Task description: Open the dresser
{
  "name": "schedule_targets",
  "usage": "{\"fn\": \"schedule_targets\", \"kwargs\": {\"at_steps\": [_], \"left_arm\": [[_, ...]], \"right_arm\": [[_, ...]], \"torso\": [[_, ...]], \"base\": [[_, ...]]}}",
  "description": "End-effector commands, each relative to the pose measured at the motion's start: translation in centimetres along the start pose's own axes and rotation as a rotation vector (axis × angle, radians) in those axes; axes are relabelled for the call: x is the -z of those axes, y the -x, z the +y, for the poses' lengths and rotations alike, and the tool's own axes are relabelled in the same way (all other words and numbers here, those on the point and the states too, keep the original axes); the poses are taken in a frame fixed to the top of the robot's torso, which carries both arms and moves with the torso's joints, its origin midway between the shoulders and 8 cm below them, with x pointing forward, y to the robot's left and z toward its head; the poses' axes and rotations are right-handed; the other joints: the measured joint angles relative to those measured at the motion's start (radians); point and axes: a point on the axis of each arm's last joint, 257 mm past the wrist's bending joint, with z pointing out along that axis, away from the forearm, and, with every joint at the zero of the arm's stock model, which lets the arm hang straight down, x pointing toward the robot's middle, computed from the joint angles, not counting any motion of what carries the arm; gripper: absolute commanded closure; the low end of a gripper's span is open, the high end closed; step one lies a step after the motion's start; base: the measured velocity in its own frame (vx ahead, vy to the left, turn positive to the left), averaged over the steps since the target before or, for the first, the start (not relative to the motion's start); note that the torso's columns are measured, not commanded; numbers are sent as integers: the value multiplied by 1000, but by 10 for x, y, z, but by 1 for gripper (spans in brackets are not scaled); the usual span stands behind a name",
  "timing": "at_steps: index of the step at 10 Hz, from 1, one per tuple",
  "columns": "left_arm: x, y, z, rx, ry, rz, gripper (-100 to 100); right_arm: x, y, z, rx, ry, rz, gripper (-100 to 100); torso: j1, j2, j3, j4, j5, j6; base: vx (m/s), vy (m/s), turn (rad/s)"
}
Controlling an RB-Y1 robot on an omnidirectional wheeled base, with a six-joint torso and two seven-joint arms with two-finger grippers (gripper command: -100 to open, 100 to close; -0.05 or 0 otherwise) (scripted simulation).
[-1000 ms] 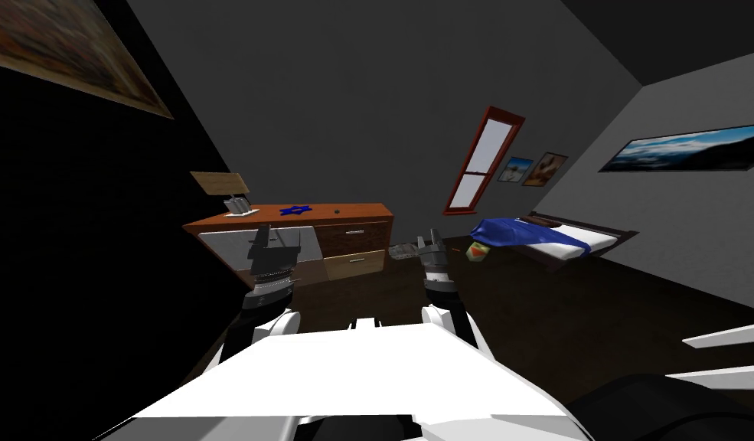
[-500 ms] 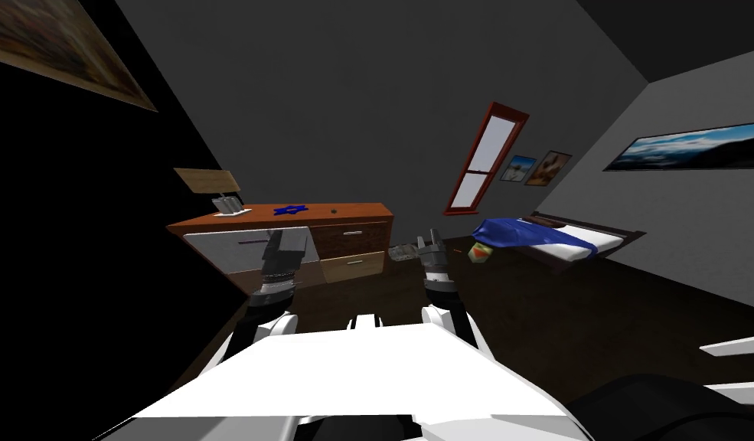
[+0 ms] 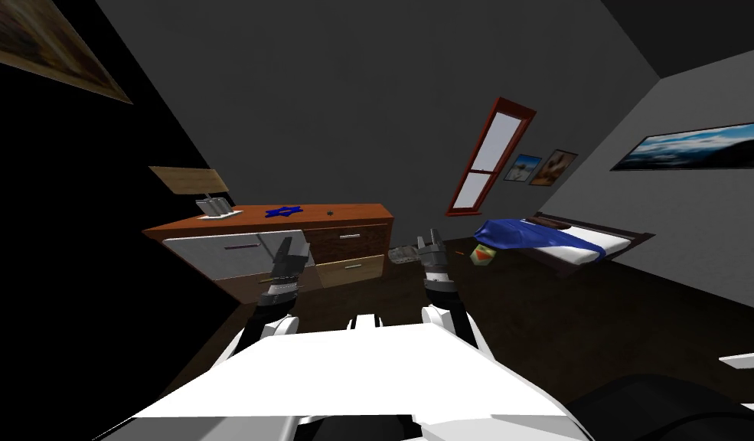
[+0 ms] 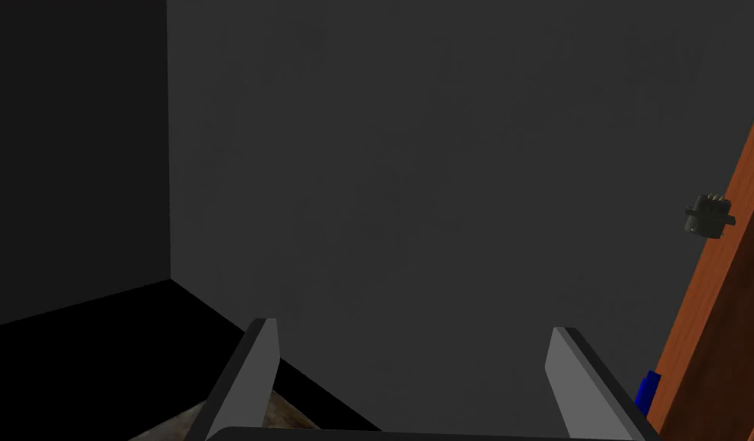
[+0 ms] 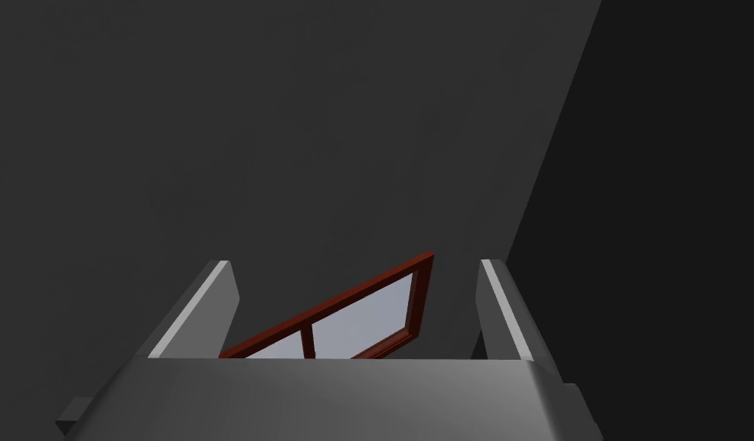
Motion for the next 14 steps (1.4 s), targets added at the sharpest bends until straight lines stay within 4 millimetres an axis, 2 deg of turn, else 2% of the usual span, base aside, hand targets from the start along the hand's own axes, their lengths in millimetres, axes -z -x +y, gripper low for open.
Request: {"fn": "schedule_targets", "kwargs": {"at_steps": [1,14], "left_arm": [[6,7,27,-6,56,-10,-100],[51,40,130,-37,287,-53,-100]], "right_arm": [[0,0,0,0,0,0,0],[0,0,0,0,0,0,0]], "torso": [[0,0,0,0,0,0],[1,-1,0,0,0,0]], "base": [[110,-32,0],[99,-31,1]]}}
